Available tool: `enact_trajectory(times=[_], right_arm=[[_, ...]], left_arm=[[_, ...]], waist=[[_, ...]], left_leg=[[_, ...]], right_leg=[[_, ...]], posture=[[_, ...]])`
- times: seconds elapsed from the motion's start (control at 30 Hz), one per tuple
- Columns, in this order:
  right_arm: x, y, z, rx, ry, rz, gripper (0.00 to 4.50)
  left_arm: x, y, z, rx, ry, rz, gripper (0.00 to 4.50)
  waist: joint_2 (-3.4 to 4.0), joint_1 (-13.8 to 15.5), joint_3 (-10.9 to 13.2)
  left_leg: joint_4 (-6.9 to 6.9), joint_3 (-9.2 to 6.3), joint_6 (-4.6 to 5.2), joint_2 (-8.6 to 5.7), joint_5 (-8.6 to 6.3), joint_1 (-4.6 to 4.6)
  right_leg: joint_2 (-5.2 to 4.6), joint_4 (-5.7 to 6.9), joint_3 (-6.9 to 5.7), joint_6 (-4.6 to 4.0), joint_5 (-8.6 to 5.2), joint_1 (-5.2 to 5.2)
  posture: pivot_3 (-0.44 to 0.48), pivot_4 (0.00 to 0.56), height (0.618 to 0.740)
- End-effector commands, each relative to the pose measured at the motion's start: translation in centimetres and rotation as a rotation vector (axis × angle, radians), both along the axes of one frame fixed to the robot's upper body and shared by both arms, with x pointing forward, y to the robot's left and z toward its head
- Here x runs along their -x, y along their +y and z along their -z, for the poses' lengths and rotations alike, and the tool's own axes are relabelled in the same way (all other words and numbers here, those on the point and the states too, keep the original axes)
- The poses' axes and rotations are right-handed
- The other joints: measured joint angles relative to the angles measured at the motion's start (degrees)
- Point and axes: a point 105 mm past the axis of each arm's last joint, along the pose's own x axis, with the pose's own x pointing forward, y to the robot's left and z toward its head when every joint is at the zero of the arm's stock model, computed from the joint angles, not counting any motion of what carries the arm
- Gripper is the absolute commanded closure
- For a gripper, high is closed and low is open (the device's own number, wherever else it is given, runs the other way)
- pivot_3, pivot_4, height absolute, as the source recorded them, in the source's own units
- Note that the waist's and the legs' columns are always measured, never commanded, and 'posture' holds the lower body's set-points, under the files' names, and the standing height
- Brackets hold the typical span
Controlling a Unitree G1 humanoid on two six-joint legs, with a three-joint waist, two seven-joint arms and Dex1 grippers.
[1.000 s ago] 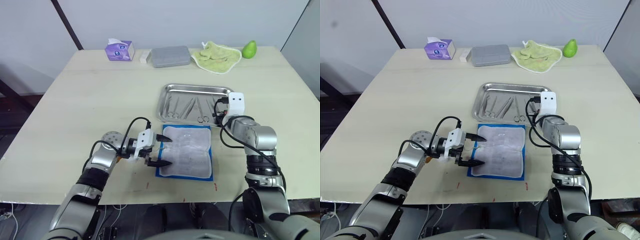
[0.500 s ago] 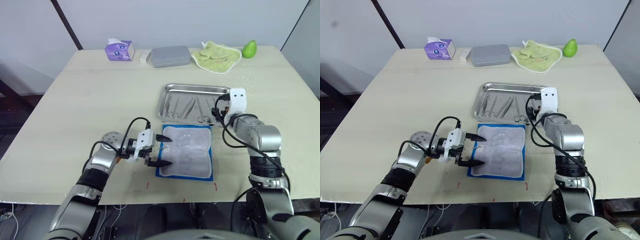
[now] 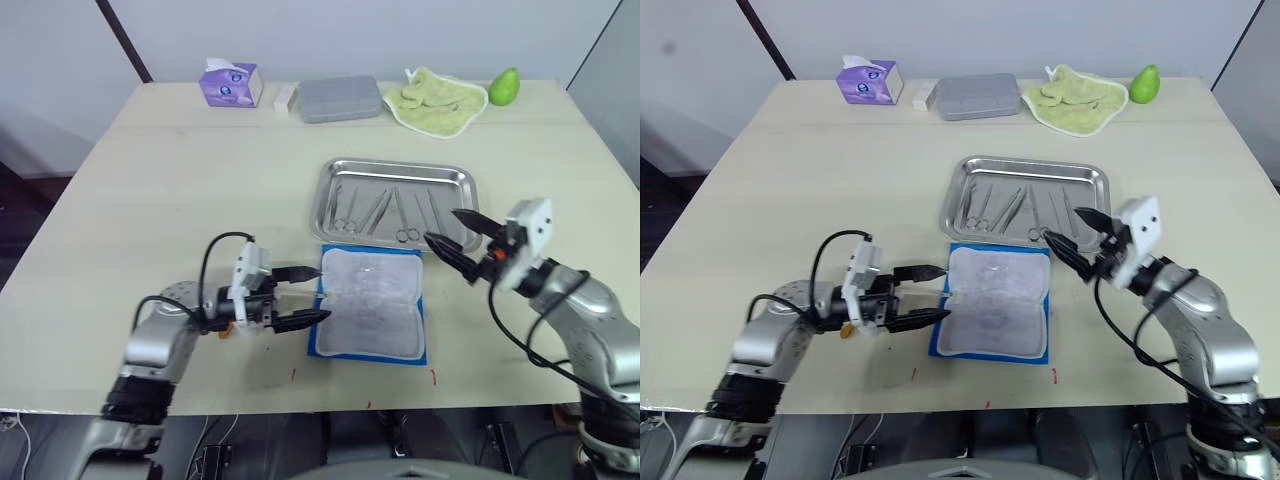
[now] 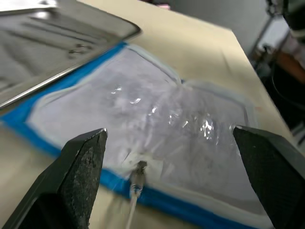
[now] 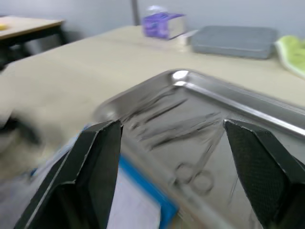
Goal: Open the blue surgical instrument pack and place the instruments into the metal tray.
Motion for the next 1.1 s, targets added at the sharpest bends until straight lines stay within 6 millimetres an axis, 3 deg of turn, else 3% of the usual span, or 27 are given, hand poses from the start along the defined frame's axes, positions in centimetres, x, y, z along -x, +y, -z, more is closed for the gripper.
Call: enact_trajectory(times=[0.03, 0.2, 0.37, 0.7, 0.87, 1.1], right_arm=[[2.9, -1.7, -0.4, 0.039, -0.044, -0.098, 0.04], [6.4, -5.3, 1.1, 0.097, 0.025, -0.108, 0.04], [8.0, -7.7, 1.3, 0.119, 0.052, -0.058, 0.04], [8.5, -7.3, 1.5, 0.104, 0.055, -0.079, 0.04], [8.6, -6.9, 1.5, 0.099, 0.052, -0.091, 0.04], [8.6, -6.3, 1.2, 0.094, 0.04, -0.114, 0.04]], left_arm=[[0.6, 2.3, -1.0, 0.017, 0.001, -0.107, 0.0], [2.1, 5.7, -0.7, -0.021, 0.045, -0.234, 0.0], [2.8, 7.6, -0.6, -0.041, 0.053, -0.32, 0.0], [2.1, 6.3, -1.1, 0.023, 0.06, -0.341, 0.0], [1.4, 5.7, -3.2, 0.126, 0.063, -0.354, 0.0], [1.8, 3.0, -5.0, 0.162, 0.039, -0.256, 0.0]], waist=[[-0.05, 0.46, 0.06], [-0.09, 0.76, 0.21], [-0.2, 0.82, 0.3], [-0.29, 1.02, 0.34], [-0.31, 1.27, 0.36], [-0.31, 1.69, 0.36]], left_leg=[[0.0, 0.0, 0.0, 0.0, 0.0, 0.01], [0.0, 0.0, 0.0, -0.02, 0.0, 0.05], [0.03, 0.07, -0.1, -0.12, 0.06, 0.21], [0.09, -0.07, -0.36, -0.29, 0.22, 0.25], [0.1, -0.17, -0.37, -0.34, 0.23, 0.19], [0.17, -0.19, -0.39, -0.37, 0.24, 0.19]], right_leg=[[0.0, 0.0, 0.0, 0.0, 0.0, 0.0], [-0.02, -0.01, -0.01, -0.01, -0.01, 0.04], [-0.2, 0.13, -0.02, 0.0, 0.0, 0.13], [-0.23, 0.33, -0.06, 0.03, 0.0, 0.18], [-0.31, 0.36, -0.17, 0.03, 0.0, 0.18], [-0.32, 0.39, -0.18, 0.04, 0.01, 0.21]], posture=[[0.0, 0.15, 0.74], [0.0, 0.15, 0.74], [0.0, 0.15, 0.74], [0.0, 0.15, 0.74], [0.0, 0.15, 0.74], [0.0, 0.15, 0.74]])
